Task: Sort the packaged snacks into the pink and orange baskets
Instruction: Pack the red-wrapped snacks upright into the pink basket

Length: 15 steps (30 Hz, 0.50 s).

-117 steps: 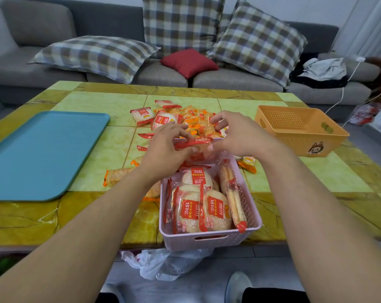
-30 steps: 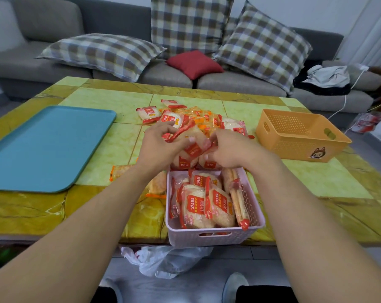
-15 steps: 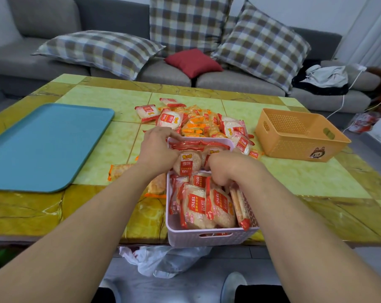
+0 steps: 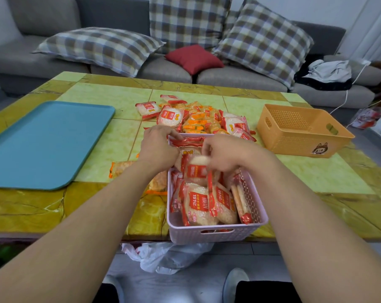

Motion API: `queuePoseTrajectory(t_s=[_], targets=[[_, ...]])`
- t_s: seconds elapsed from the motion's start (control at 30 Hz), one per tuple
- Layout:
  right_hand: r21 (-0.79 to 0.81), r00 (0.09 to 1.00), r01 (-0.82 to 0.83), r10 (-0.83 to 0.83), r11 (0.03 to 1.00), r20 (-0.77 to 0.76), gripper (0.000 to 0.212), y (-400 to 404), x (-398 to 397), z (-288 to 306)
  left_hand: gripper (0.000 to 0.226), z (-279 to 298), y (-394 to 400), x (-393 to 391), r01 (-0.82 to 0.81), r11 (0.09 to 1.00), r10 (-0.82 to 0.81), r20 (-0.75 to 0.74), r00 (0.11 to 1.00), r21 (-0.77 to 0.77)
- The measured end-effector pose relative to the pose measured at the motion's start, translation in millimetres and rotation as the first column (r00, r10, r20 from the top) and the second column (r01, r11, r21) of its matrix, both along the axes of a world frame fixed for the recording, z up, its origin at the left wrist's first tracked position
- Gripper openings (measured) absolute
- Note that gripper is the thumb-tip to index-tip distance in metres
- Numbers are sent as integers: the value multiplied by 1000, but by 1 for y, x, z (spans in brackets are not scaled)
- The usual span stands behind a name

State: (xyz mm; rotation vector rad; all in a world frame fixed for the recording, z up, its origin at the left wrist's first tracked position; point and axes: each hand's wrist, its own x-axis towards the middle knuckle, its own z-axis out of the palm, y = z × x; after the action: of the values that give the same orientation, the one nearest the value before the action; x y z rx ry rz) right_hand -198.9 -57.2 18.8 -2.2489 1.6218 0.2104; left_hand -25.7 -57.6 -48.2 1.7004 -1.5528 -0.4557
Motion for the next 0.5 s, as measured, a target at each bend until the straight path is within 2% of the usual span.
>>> queuePoseTrajectory(t_s=[0.07, 0.13, 0.23, 0.33, 0.5], targets=[[-69, 976, 80, -64, 994, 207, 32, -1, -4, 13, 32, 0, 0, -1, 7, 1000, -7, 7, 1000, -6], [-187, 911, 201, -114, 961, 396, 32, -2, -10, 24, 35, 0, -1, -2, 6, 1000, -6, 7, 1000, -9], [-262, 834, 317, -136, 912, 536, 29, -6, -17, 28, 36, 0, 0, -4, -8, 1000, 8, -14, 1000, 10], [-189, 830, 279, -137, 942, 540, 40, -6, -21, 24, 37, -2, -1, -4, -10, 1000, 11, -30, 999, 15], [-296, 930, 198, -84, 934, 358, 29, -10, -22, 11, 40, -2, -2, -5, -29, 999, 30, -34, 999, 37]])
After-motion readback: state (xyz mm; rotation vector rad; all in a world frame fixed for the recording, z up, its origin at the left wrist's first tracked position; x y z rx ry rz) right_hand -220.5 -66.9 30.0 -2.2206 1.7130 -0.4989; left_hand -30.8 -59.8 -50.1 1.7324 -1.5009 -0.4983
